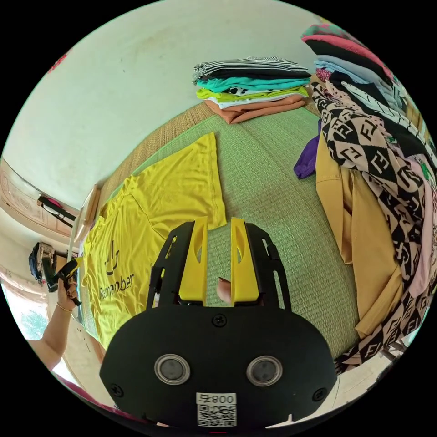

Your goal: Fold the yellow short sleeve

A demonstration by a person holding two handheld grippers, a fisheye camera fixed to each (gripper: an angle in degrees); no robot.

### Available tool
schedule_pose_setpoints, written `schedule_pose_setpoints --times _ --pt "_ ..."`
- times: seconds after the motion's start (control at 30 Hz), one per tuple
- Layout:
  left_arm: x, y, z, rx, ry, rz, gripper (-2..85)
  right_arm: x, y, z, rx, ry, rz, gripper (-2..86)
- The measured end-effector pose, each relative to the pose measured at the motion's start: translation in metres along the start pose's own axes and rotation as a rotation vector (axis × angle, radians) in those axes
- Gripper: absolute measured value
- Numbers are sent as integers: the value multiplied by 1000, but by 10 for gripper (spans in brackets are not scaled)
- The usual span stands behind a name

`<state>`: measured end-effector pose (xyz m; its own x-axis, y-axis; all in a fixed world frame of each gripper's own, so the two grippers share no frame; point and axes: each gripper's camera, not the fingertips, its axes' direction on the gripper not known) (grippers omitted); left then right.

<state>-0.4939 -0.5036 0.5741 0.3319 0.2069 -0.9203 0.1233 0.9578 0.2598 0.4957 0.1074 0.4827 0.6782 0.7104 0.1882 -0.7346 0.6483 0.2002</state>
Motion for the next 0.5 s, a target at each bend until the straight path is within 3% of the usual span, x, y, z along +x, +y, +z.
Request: schedule_pose_setpoints --times 0.2,0.5 --pt "68 -77 92 -133 66 172 2 -15 -6 14 26 78 -6 65" --pt "171 -190 212 -250 39 374 37 -11 -9 20 91 -10 34 31"
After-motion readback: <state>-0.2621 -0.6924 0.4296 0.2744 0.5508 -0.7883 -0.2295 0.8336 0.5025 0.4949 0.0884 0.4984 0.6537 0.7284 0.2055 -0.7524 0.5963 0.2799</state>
